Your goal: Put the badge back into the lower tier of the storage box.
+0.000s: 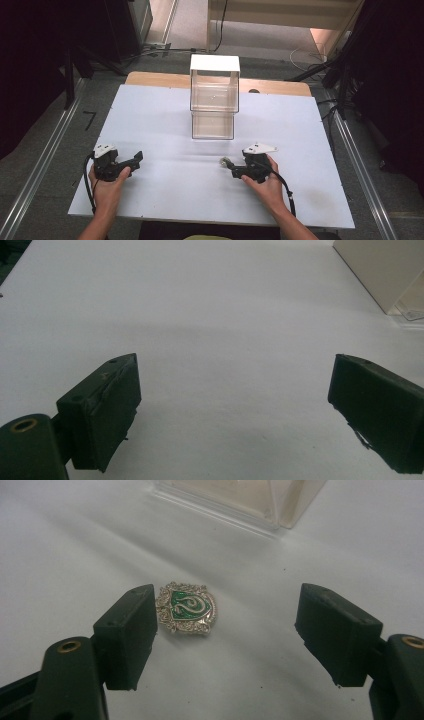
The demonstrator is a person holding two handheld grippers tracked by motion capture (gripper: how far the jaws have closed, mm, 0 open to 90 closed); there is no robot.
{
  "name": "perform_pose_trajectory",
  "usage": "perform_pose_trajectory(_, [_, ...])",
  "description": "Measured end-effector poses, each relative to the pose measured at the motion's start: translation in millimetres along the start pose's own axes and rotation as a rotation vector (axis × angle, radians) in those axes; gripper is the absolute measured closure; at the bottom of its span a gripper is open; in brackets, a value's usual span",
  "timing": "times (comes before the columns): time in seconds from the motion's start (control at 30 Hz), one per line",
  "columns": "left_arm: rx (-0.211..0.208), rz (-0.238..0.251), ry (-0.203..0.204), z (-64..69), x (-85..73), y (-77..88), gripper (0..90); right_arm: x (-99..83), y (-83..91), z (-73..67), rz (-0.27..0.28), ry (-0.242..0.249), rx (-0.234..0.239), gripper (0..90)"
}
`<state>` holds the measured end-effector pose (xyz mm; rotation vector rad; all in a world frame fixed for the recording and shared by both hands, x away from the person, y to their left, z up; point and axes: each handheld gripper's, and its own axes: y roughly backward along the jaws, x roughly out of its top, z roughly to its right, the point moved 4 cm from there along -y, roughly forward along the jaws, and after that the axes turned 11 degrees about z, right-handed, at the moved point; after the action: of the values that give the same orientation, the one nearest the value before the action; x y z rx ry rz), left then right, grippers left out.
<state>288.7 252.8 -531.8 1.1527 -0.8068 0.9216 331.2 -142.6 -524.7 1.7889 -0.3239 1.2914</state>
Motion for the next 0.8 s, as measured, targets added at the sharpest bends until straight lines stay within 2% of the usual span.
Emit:
perform_pose_trajectory(0.37, [-0.001, -0.001, -0.001, 0.7, -0.3, -1.1, 6.9, -0.3, -6.1, -7.3, -0.008, 0.019, 0.009, 25.6])
perform_pose_trajectory(0.8, [-0.003, -0.001, 0.001, -0.3, -0.3, -1.0, 6.9, -2.1, -12.7, -18.2, -0.020, 0.083, 0.018, 34.2])
